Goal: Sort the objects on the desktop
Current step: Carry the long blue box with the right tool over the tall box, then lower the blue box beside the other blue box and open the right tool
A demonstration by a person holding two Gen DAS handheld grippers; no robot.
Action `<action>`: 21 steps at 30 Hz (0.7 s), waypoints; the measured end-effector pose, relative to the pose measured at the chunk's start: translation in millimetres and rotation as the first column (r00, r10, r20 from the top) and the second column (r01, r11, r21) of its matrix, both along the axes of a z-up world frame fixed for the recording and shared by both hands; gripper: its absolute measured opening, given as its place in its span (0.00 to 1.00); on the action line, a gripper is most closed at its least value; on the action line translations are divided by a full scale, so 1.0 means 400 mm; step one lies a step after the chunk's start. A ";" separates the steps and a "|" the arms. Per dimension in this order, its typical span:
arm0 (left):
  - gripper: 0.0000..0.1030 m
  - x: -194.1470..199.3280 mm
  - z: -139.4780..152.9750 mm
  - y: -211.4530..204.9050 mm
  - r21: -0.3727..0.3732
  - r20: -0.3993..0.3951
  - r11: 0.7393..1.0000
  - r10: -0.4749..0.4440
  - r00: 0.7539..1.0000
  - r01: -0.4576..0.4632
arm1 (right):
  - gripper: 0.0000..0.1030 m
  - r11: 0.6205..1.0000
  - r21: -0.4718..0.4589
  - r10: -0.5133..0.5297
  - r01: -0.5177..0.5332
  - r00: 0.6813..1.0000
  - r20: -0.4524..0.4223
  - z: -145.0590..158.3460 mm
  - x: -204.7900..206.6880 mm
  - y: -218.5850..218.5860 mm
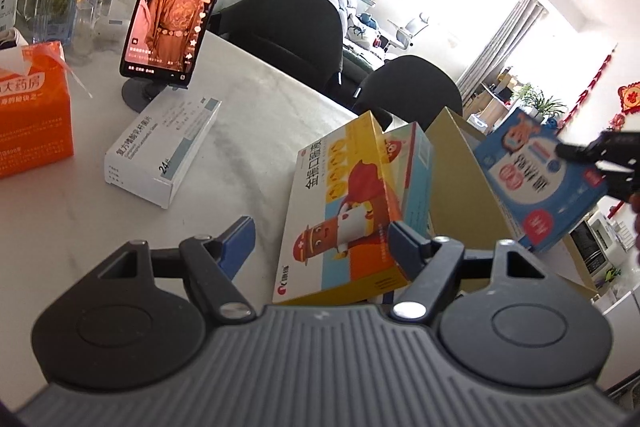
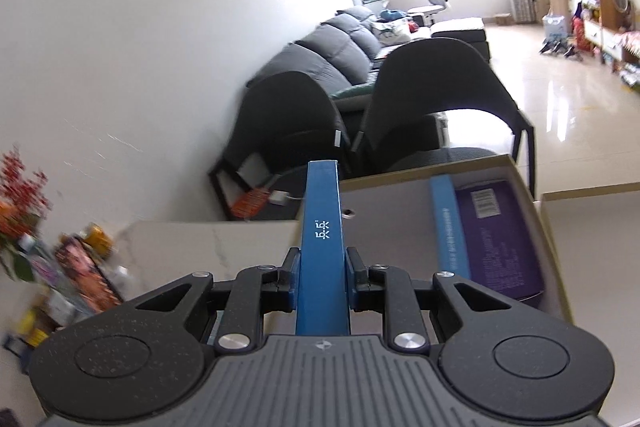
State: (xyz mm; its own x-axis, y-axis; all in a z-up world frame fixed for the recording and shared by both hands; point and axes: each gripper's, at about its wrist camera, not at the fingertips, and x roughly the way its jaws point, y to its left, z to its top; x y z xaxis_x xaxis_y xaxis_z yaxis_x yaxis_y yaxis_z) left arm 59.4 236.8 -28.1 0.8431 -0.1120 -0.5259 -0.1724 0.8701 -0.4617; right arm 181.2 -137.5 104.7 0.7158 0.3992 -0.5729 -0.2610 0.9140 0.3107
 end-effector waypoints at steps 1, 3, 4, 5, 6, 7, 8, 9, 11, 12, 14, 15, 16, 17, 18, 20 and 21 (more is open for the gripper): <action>0.72 -0.001 0.000 0.001 0.000 0.001 1.000 0.003 1.000 -0.003 | 0.24 1.000 -0.025 -0.006 0.007 1.000 0.006 -0.012 0.005 0.006; 0.72 -0.002 0.001 0.002 0.000 0.001 1.000 0.005 1.000 -0.005 | 0.24 0.997 -0.077 -0.021 0.022 1.000 0.017 -0.036 0.015 0.018; 0.72 -0.003 0.001 0.003 0.002 0.001 1.000 0.006 1.000 -0.006 | 0.24 0.994 -0.104 -0.030 0.032 0.999 0.023 -0.050 0.021 0.023; 0.72 -0.004 0.001 0.003 0.004 0.001 1.000 0.007 1.000 -0.007 | 0.24 0.991 -0.130 -0.039 0.042 0.999 0.028 -0.063 0.027 0.029; 0.72 -0.005 0.001 0.003 0.006 0.001 1.000 0.008 1.000 -0.008 | 0.24 0.987 -0.154 -0.045 0.050 0.998 0.035 -0.074 0.032 0.034; 0.72 -0.005 0.002 0.004 0.008 0.000 1.000 0.009 1.000 -0.009 | 0.24 0.983 -0.177 -0.052 0.058 0.998 0.042 -0.086 0.038 0.038; 0.72 -0.005 0.002 0.004 0.010 0.000 1.000 0.010 1.000 -0.010 | 0.24 0.978 -0.200 -0.057 0.065 0.997 0.049 -0.099 0.047 0.045; 0.72 -0.006 0.002 0.005 0.011 -0.001 1.000 0.012 1.000 -0.012 | 0.24 0.973 -0.218 -0.061 0.071 0.997 0.055 -0.110 0.054 0.050; 0.72 -0.006 0.002 0.008 0.012 -0.002 1.000 0.016 1.000 -0.016 | 0.24 0.964 -0.251 -0.069 0.083 0.995 0.065 -0.132 0.068 0.060; 0.72 -0.006 0.002 0.009 0.013 -0.003 1.000 0.018 1.000 -0.018 | 0.24 0.960 -0.266 -0.072 0.089 0.995 0.071 -0.142 0.076 0.065; 0.72 -0.007 0.002 0.013 0.013 -0.005 1.000 0.023 1.000 -0.023 | 0.24 0.951 -0.294 -0.078 0.099 0.994 0.081 -0.156 0.089 0.073; 0.72 -0.008 0.001 0.015 0.013 -0.006 1.000 0.026 1.000 -0.026 | 0.24 0.946 -0.308 -0.080 0.104 0.993 0.089 -0.162 0.095 0.078; 0.72 -0.008 0.001 0.017 0.013 -0.008 1.000 0.029 1.000 -0.029 | 0.24 0.940 -0.323 -0.081 0.108 0.992 0.097 -0.167 0.100 0.082; 0.72 -0.009 0.000 0.019 0.013 -0.009 0.999 0.032 0.999 -0.032 | 0.23 0.932 -0.345 -0.080 0.111 0.991 0.105 -0.172 0.105 0.088; 0.72 -0.009 0.000 0.019 0.014 -0.009 0.999 0.033 0.999 -0.032 | 0.23 0.923 -0.366 -0.078 0.114 0.991 0.113 -0.176 0.109 0.094; 0.72 -0.009 -0.001 0.018 0.014 -0.010 0.999 0.032 0.999 -0.032 | 0.24 0.910 -0.401 -0.061 0.100 0.992 0.108 -0.185 0.112 0.103; 0.72 -0.009 -0.001 0.018 0.015 -0.011 0.999 0.032 0.999 -0.032 | 0.24 0.904 -0.418 -0.053 0.093 0.993 0.105 -0.189 0.114 0.108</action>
